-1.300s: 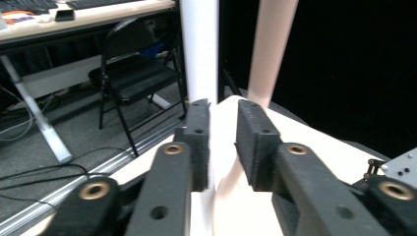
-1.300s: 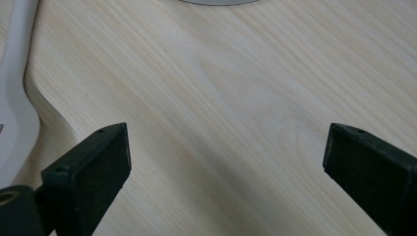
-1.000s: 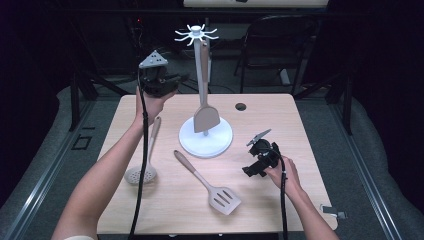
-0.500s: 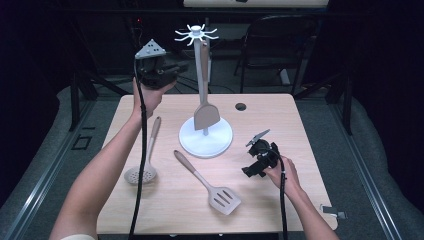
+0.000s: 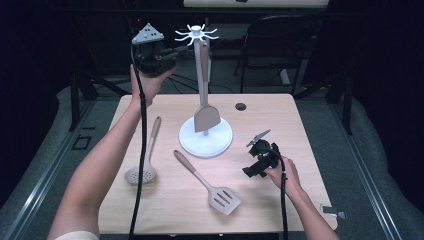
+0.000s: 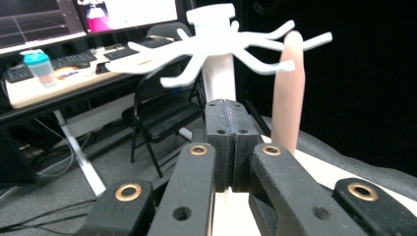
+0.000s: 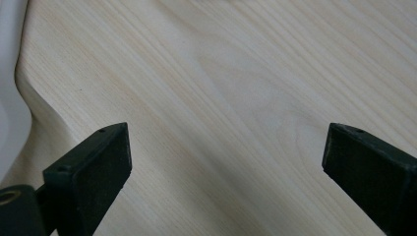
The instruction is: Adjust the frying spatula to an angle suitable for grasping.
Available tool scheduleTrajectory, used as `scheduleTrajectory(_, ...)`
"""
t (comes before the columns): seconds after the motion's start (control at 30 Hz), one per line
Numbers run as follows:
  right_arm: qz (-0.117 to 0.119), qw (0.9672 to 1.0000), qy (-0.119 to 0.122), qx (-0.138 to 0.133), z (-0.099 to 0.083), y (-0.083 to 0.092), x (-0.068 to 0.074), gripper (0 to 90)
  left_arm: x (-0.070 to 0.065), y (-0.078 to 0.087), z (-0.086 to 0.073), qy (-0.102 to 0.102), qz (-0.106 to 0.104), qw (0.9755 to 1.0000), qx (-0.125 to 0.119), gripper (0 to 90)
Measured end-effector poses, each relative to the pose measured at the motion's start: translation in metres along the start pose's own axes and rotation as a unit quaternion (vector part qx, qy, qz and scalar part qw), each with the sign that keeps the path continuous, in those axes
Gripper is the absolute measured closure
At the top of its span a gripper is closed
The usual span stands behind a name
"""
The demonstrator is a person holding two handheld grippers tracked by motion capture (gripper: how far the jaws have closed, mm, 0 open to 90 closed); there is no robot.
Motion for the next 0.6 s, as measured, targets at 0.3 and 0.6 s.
scheduleTrajectory(0.3,0.002,1.0,-0.001,0.001,0.0,0.0,0.0,4.2,0.005,0.008,0.008,-0.001,0.01,0.9999,-0.01,90.0)
scheduleTrajectory(0.6,0.004,1.0,-0.003,-0.004,0.0,-0.001,-0.001,4.2,0.012,0.004,0.009,-0.001,0.027,0.9996,-0.005,90.0)
Point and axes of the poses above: each handheld gripper's, and its own axes: y roughly backward along the jaws, z roughly out of its top, x roughly to its left, the point moved 1 cm from there along -y, roughly forward along the jaws, and after that the axes turned 9 degrees about z, right-handed, at the moved point
